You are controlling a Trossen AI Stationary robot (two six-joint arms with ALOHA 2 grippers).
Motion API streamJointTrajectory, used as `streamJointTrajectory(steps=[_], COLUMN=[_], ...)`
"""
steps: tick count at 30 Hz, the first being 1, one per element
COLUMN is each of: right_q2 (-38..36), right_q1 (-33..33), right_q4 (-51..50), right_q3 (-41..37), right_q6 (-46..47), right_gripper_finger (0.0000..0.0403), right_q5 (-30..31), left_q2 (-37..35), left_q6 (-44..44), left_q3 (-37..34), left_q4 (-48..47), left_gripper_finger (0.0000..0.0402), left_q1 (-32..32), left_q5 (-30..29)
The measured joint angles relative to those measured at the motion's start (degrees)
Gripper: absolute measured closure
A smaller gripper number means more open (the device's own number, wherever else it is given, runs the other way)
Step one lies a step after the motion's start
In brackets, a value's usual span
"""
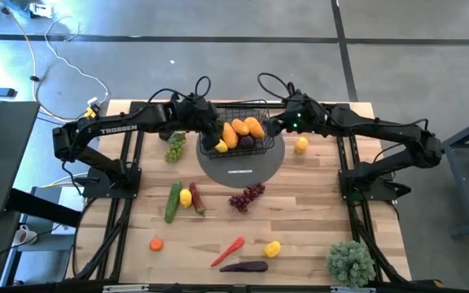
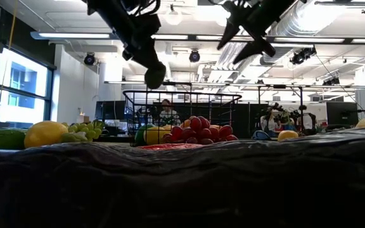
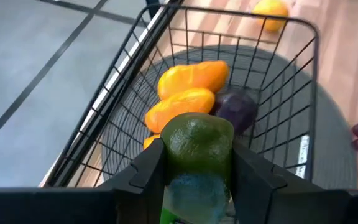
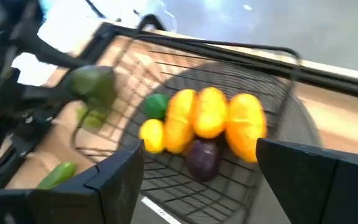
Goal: Build produce basket
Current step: Put the lime into the wire basket
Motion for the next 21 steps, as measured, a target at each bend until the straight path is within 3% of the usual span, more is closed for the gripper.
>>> streamJointTrajectory(steps=[10, 21], right_q2=[0.0, 0.3], right_q1=[-9.1, -16.0], right_q4=[-12.2, -23.3], right_q3=[0.0, -2.0], right_q6=[7.5, 13.7], right_gripper_finger=[0.0116, 0.0116], right_q5=[-6.0, -8.2], left_q2=[6.0, 9.1], left_q6=[-2.9, -3.6], left_q3=[0.0, 0.0], left_q4=[-2.0, -2.9], left_gripper_finger=[0.0275, 0.0267], left_q1=[0.0, 0.0], left_q5=[0.0, -0.1])
